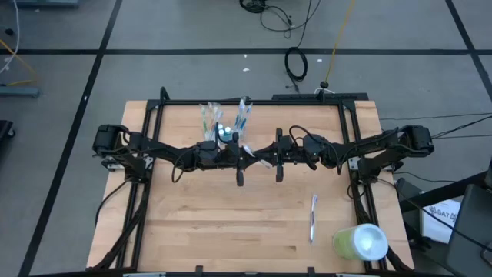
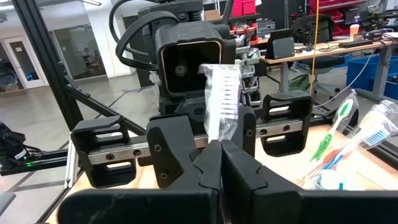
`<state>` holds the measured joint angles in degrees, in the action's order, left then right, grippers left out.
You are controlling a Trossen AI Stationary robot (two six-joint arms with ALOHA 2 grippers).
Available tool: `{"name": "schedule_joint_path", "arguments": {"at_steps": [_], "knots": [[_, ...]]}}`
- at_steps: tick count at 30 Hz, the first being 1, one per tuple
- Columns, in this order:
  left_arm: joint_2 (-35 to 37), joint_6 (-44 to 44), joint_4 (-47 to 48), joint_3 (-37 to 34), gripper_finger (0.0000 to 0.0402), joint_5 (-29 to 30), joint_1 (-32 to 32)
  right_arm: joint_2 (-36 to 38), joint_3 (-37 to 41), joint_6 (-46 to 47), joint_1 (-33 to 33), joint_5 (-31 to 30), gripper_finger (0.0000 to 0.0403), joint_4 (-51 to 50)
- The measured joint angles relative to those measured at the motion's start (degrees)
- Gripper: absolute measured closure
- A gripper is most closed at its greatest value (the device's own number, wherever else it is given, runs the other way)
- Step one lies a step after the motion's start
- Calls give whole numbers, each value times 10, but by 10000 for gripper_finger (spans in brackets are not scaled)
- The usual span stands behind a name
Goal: Pick & Place toothbrushing station
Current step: Put the left purple toothbrush into the transparent organizer
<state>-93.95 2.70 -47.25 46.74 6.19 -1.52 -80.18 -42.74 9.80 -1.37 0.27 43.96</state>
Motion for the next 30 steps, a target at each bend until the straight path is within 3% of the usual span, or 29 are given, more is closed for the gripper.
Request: {"name": "schedule_joint_path", "arguments": {"at_steps": [9, 17, 22, 30], "knots": [[0, 5, 15, 0, 365, 0, 0, 0, 0, 0, 0, -1, 403, -9], [1, 7, 44, 0, 386, -1, 0, 0, 0, 28, 0, -2, 400, -36], [1, 8, 54, 0, 358, 0, 1, 0, 0, 28, 0, -2, 374, -40], [64, 1, 183, 0, 389, 27, 14, 0, 0, 28, 0, -3, 324, -43]]}}
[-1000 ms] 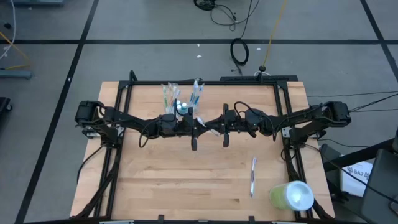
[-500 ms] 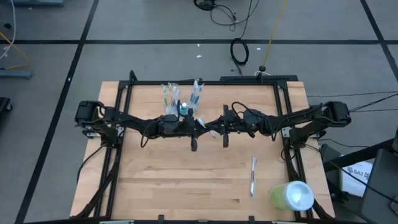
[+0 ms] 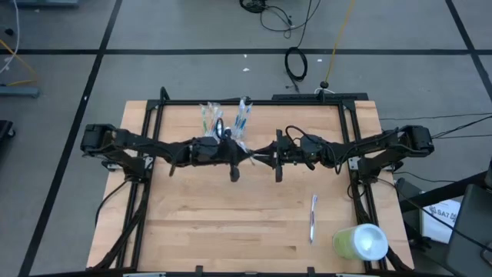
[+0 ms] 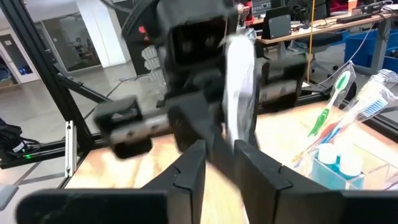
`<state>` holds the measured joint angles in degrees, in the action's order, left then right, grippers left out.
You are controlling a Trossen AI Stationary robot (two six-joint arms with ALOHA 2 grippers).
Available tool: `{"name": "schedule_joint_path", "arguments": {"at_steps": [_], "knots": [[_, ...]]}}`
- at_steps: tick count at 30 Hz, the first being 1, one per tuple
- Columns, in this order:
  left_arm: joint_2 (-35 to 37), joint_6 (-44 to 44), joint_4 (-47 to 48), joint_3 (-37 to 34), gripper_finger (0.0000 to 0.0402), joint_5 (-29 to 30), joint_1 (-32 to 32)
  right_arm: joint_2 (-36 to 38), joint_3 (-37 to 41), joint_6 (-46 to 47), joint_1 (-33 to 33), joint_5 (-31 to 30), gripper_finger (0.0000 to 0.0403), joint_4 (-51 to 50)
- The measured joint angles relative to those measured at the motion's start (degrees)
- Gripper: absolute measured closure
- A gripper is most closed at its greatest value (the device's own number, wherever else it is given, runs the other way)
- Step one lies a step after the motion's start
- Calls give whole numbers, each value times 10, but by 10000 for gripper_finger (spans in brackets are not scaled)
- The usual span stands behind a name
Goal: Pick & Place toothbrushing station
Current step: Put the left purple toothbrush into the transparent organizer
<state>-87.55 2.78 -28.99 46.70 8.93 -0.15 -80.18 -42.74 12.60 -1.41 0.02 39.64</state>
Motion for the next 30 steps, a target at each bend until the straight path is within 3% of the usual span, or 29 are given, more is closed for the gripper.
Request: {"name": "schedule_joint_path", "arguments": {"at_steps": [3, 6, 10, 14, 20, 25, 30], "knots": [[49, -1, 64, 0, 371, 21, 5, 0, 0, 0, 0, 0, 313, 0], [108, 3, 152, 0, 356, 78, 5, 0, 0, 1, 0, 0, 308, -1], [184, 5, 262, 0, 375, 154, 9, 0, 0, 2, 0, 0, 308, -12], [247, 7, 318, -2, 389, 171, 29, 0, 0, 2, 0, 0, 308, -16], [333, 26, 385, -26, 360, 182, 94, 0, 0, 2, 0, 0, 309, -22], [348, 34, 334, -104, 389, 181, 140, 0, 0, 2, 0, 0, 307, -22], [340, 30, 188, -194, 369, 180, 177, 0, 0, 2, 0, 0, 309, -22]]}}
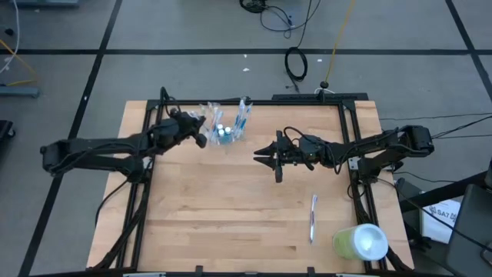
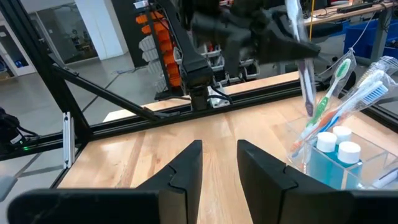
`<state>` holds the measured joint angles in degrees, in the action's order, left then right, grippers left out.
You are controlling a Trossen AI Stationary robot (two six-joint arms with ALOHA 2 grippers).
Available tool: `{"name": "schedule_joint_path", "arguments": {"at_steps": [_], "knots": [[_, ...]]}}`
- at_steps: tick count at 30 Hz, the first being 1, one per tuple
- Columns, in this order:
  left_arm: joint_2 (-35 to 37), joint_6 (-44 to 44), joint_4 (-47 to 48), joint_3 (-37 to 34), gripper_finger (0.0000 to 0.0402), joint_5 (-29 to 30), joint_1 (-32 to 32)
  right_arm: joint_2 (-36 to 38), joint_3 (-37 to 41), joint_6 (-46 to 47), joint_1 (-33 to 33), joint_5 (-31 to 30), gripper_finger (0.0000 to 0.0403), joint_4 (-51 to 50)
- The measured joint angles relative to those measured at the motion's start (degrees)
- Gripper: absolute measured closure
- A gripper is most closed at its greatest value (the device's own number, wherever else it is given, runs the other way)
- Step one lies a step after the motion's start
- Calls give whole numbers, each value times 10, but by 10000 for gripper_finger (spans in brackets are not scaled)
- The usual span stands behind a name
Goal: Pick & Place toothbrushing station
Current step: Put the left purple toothbrush into the transparent organizer
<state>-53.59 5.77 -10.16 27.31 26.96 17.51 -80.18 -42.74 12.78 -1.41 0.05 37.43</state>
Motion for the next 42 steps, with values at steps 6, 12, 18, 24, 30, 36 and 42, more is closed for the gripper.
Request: {"name": "schedule_joint_path", "arguments": {"at_steps": [6, 12, 18, 24, 30, 36, 42], "knots": [[-4, 8, -21, -43, 383, -70, 40, 0, 0, -3, 0, 0, 307, 0], [-4, 53, -14, -48, 371, -114, 63, 0, 0, -15, 0, 0, 309, 0], [-4, 118, 34, -48, 361, -141, 101, 0, 0, -15, 0, 0, 307, 5], [-30, 116, -11, -48, 389, -185, 101, 0, 0, -15, -1, 0, 309, 9], [-97, 110, -41, -41, 362, -186, 102, 0, 0, -15, -8, -2, 308, 19], [-156, 95, -40, -24, 390, -187, 101, 0, 0, -15, -16, -2, 309, 18], [-173, 69, -34, -8, 350, -186, 95, 0, 0, -15, -16, -1, 309, 14]]}}
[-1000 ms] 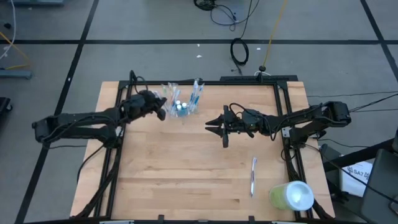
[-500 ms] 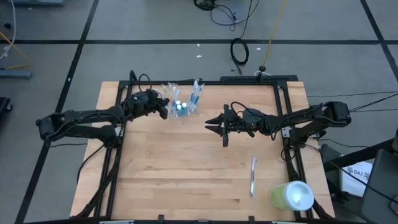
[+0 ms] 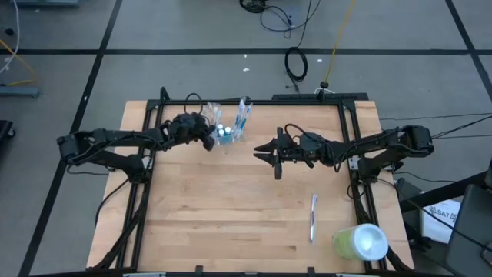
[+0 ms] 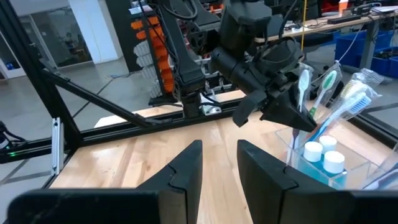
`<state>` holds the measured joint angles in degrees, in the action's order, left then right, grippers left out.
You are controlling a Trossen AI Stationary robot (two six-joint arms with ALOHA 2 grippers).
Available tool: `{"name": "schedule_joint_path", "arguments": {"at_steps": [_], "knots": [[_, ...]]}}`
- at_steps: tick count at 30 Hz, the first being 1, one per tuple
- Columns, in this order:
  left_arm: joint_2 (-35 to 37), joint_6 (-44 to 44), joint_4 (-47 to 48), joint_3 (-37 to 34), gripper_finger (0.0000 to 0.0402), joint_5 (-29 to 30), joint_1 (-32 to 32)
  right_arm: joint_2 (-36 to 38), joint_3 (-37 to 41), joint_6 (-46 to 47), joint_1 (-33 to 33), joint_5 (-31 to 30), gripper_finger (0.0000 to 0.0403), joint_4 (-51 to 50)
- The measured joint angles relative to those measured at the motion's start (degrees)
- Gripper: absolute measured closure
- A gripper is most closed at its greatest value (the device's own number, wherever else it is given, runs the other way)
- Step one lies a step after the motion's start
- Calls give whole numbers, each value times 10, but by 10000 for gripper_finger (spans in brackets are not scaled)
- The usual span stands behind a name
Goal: Pick & Place toothbrushing station
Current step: Put the left purple toothbrush into the transparent organizer, then put the purple toothbrush into the transparent organizer
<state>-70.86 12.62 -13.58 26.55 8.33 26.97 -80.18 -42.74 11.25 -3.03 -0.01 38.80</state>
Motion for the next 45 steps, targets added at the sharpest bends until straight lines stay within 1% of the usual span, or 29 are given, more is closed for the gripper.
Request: {"name": "schedule_joint_path", "arguments": {"at_steps": [4, 7, 15, 19, 22, 31, 34, 37, 40, 43, 45], "knots": [[-2, -38, 4, 0, 318, -13, -2, 0, 0, 0, 0, 0, 307, -17], [-2, -54, 6, 0, 302, -9, -2, 0, 0, -9, 0, 0, 308, -44], [-1, -86, 24, 0, 240, -10, -2, 0, 0, -176, 2, 1, 310, -109], [23, -86, 31, 0, 211, -5, -2, 0, 0, -168, 3, 1, 310, -101], [54, -85, 42, 0, 199, -3, -2, 0, 0, -165, 3, 1, 310, -92], [161, -77, 126, 0, 209, -2, -2, 0, 0, -163, 3, 1, 310, -95], [194, -80, 152, 0, 215, -1, -2, 0, 0, -112, 5, 3, 310, -95], [222, -78, 169, 0, 223, 30, -2, 0, 0, -105, 6, 3, 306, -95], [245, -75, 188, 0, 232, 54, -2, 0, 0, -109, 13, 3, 297, -95], [264, -53, 195, 0, 241, 47, -2, 0, 0, -100, 29, 3, 281, -86], [277, -40, 193, 0, 248, 33, -2, 0, 0, -66, 43, 1, 268, -59]]}}
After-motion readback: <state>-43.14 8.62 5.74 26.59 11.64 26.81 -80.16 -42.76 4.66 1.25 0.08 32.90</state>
